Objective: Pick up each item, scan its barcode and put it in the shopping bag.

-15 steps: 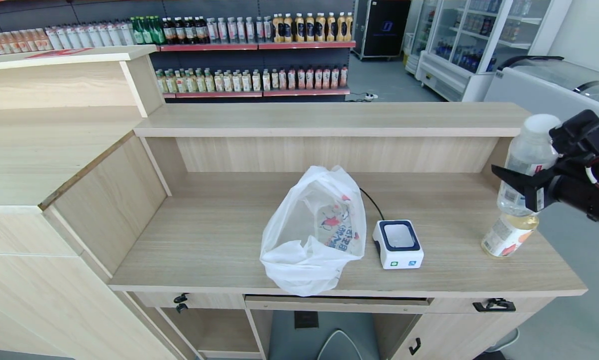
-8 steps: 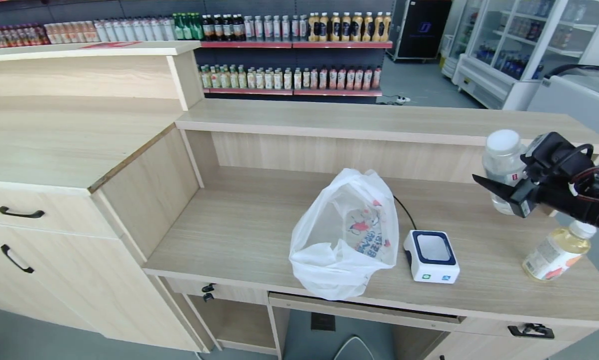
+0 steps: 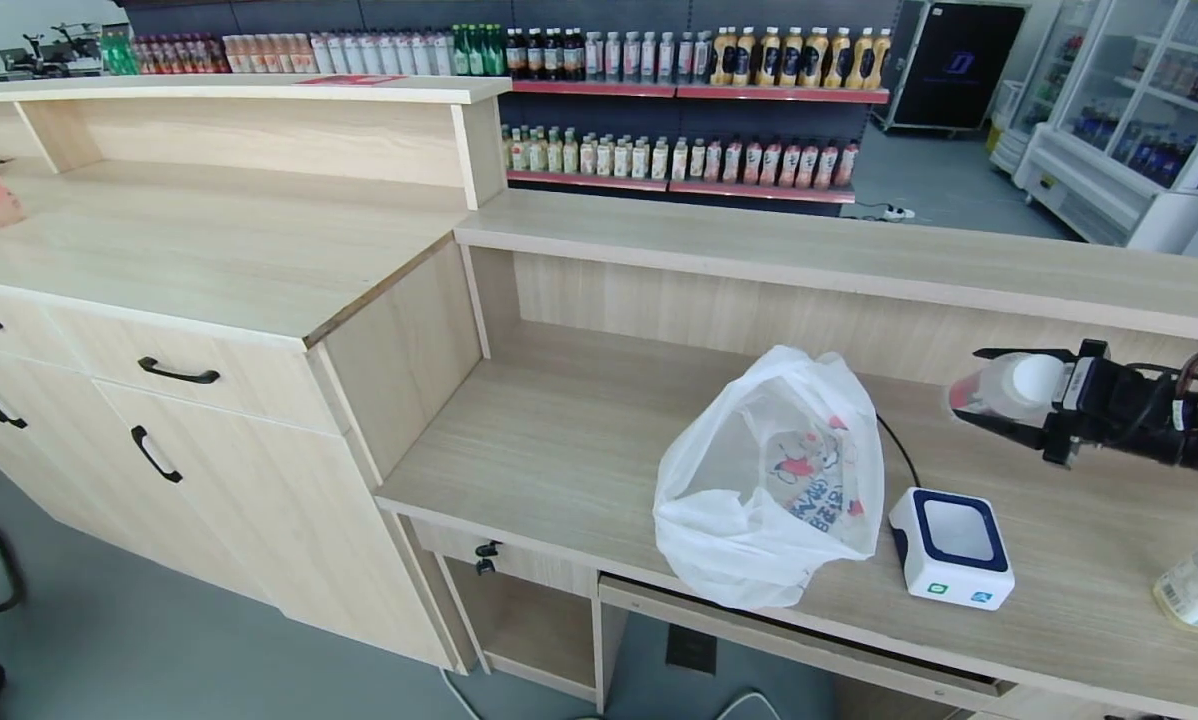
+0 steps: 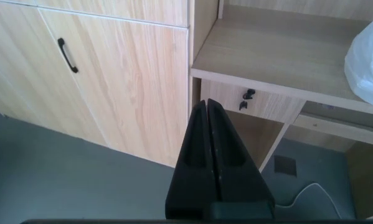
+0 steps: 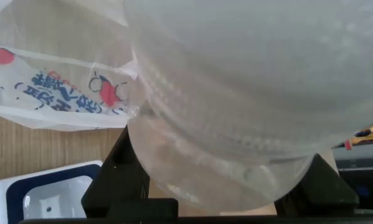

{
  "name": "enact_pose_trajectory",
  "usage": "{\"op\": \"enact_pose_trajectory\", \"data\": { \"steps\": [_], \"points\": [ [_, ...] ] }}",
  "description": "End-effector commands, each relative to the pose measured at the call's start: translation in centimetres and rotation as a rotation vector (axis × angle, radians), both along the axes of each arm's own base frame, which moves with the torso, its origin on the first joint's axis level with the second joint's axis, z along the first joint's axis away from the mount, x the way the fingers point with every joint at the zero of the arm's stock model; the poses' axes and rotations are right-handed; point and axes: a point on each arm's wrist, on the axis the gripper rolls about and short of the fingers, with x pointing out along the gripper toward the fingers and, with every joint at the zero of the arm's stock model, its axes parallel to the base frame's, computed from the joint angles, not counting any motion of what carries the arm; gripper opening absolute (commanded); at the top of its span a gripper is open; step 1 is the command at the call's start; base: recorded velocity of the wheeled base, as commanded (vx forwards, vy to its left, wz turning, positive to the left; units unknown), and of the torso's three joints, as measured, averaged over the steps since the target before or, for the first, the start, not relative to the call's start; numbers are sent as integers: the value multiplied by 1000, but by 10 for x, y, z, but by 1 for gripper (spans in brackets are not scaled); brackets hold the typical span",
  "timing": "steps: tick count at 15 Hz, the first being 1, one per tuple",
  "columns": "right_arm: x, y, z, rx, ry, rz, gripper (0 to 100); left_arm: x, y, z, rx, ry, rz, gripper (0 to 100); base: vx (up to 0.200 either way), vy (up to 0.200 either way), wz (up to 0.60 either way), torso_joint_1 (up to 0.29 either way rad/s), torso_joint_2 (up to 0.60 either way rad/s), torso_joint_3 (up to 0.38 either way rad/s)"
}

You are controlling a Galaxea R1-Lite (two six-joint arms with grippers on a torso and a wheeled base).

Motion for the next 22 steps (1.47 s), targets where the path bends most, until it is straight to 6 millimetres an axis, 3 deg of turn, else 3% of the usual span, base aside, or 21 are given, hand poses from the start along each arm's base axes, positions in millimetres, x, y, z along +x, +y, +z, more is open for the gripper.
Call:
{"op": "enact_pose_trajectory", "data": {
  "steps": [1, 13, 22],
  "points": [
    [10, -7, -17, 20, 47, 2, 0, 0, 0, 0, 0, 0, 1, 0, 0, 0, 0, 0, 0, 0],
    [44, -9, -52, 32, 107, 112, 0, 0, 0, 0, 1, 0, 1, 0, 0, 0, 0, 0, 0, 0],
    [65, 6, -75, 7, 74, 172, 0, 0, 0, 0, 1, 0, 1, 0, 0, 0, 0, 0, 0, 0]
  ]
}}
